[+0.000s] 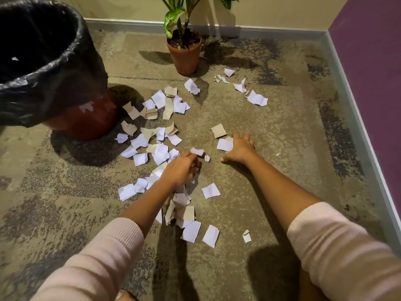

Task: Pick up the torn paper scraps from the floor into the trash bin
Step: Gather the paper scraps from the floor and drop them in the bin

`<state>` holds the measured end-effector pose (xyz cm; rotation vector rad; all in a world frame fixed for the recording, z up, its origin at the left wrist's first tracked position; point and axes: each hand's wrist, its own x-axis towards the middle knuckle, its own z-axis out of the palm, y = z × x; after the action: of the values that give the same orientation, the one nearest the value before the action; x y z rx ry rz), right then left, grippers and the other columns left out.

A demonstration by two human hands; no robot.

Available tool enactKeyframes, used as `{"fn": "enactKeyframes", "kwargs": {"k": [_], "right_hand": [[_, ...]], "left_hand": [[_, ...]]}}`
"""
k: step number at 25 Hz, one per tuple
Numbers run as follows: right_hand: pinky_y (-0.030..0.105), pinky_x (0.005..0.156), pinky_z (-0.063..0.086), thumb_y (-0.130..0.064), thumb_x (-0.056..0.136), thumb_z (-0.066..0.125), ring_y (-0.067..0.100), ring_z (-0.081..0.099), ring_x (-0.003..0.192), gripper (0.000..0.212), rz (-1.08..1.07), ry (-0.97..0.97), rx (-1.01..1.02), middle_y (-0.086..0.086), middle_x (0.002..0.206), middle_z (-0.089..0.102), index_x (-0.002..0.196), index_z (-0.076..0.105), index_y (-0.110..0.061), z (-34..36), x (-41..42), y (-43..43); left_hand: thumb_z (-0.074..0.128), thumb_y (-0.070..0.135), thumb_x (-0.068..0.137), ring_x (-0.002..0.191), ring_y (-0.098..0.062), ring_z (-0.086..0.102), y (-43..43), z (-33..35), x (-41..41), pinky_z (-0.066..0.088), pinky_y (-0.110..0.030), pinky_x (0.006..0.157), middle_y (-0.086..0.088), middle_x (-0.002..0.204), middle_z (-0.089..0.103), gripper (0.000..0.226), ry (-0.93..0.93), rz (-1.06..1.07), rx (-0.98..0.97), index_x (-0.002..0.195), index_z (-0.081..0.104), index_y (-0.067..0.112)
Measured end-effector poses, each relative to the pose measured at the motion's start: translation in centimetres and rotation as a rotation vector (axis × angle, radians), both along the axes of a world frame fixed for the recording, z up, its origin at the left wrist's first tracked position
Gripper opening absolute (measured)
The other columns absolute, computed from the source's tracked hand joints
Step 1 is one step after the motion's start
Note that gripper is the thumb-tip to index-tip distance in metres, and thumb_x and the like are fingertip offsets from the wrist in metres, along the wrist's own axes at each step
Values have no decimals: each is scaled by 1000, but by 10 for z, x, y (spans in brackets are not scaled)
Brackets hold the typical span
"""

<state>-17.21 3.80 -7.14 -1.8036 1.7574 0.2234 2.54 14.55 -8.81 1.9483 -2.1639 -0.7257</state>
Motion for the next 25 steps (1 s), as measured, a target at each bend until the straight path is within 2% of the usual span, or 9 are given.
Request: {"fn": "enactKeyframes", "kwargs": {"k": [3,6,8,11,15,17,20,22,25], "right_hand": [[45,108,31,-38,69,82,38,21,136,89,126,-36,-22,20,146,21,142,34,-20,-8,23,6],[42,106,34,-35,69,81,37,26,132,81,257,-77,-11,17,141,25,137,41,-19,-12,48,20],[42,104,37,-37,68,81,36,31,130,82,353,-142,38,16,141,31,138,41,-21,-9,61,26],[44,105,41,-43,66,83,34,37,133,94,428,-260,93,14,146,36,143,33,-22,-1,72,28],[55,105,37,-63,59,79,37,14,141,109,738,-83,-59,14,150,19,145,25,-24,11,81,43],[56,104,39,-66,57,78,37,11,140,108,917,-9,-132,12,151,16,142,28,-21,8,81,54],[61,99,43,-69,54,77,39,0,143,114,1067,69,-151,11,156,4,144,24,-24,-5,72,64],[60,106,37,-70,54,76,41,-2,144,118,1167,124,-175,12,159,0,147,19,-23,-8,61,69],[53,113,25,-66,58,77,41,0,144,111,1322,169,-229,14,159,2,147,25,-23,-3,45,67]], "left_hand": [[66,32,87,97,-26,57,2,5,11,42,-30,72,-6,112,51,25,80,57,15,105,57,16],[66,49,83,104,-23,56,6,9,25,45,-31,82,-3,117,53,44,87,93,18,114,56,19],[54,70,79,108,-21,55,11,11,33,47,-38,88,1,121,54,60,22,103,-34,121,52,27],[44,86,68,123,-22,42,22,20,39,37,-45,100,1,135,44,86,-40,99,-52,135,43,32],[48,94,52,139,-30,20,45,28,49,22,-54,111,-8,155,19,121,-211,-101,37,150,15,32],[44,98,49,141,-33,16,64,21,51,22,-56,112,-12,155,14,128,-305,-240,31,152,12,30],[43,98,51,139,-39,19,87,8,49,29,-58,106,-18,156,13,121,-380,-390,21,149,20,32],[40,96,57,135,-41,27,92,4,47,34,-59,100,-18,154,20,106,-411,-469,-24,145,29,38],[43,79,73,133,-38,33,89,3,46,39,-55,97,-13,151,30,76,-417,-528,-53,138,38,41]]}}
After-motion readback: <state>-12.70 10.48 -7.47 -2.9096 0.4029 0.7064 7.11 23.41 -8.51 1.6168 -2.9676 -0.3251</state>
